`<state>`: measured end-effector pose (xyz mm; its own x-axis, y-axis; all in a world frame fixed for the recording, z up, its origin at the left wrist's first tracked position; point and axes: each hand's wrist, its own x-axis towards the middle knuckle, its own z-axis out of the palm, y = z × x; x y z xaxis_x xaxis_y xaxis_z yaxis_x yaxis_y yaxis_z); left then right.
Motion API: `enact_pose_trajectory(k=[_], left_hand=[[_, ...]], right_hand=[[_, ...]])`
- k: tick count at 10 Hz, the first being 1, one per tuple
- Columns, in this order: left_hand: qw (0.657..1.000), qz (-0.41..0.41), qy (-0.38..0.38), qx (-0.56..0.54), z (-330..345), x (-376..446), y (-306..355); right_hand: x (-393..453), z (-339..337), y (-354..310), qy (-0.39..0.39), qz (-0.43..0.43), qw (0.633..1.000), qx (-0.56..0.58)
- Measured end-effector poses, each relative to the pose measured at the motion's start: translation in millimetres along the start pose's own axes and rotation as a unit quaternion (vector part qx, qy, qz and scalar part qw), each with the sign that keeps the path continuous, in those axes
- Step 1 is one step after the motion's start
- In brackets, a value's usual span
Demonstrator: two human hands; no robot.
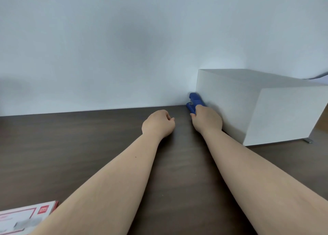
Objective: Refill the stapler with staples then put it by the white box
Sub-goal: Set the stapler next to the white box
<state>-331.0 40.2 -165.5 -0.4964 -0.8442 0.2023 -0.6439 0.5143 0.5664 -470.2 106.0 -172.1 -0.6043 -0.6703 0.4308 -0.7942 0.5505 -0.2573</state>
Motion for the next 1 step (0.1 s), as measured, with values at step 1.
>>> enact_pose_trajectory(k=[1], left_hand=[[1.0,0.011,0.004,-0.002,-1.0,-1.9,1.3]], right_hand=[[-7.4,-3.6,-0.5,-0.015,-0.002,1.0,-0.001]])
